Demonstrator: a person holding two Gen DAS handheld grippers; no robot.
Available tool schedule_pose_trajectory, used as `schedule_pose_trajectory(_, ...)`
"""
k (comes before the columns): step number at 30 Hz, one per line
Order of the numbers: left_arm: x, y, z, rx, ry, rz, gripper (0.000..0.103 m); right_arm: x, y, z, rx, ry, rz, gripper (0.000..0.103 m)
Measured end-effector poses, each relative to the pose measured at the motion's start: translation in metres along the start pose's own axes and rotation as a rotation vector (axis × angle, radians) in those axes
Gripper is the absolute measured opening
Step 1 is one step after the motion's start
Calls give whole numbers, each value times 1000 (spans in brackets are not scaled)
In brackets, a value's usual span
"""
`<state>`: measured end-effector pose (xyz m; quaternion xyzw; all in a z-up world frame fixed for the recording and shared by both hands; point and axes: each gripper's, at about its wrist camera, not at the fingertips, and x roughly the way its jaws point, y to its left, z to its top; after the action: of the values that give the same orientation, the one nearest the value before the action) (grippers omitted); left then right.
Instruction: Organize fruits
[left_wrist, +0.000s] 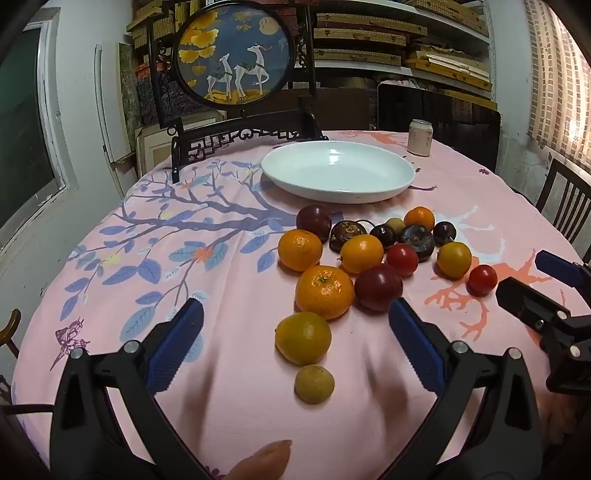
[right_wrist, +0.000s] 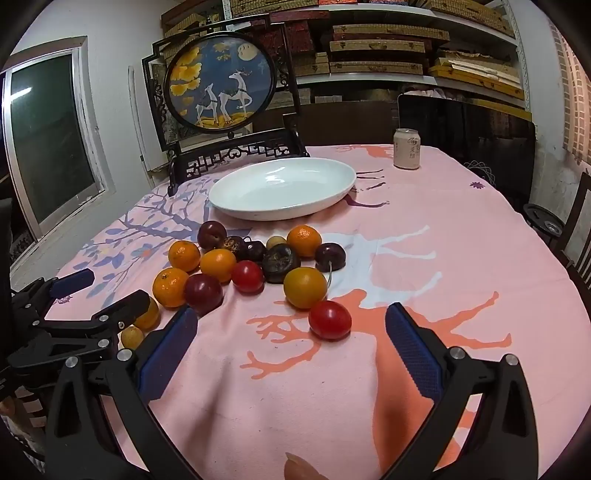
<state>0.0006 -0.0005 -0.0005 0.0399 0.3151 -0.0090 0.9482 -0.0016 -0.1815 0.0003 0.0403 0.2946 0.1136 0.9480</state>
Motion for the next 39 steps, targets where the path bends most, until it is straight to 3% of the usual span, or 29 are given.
schedule_pose_trajectory(39,4,4,-4,-18,3,-20,101,1,-3,0,19,4,20,102)
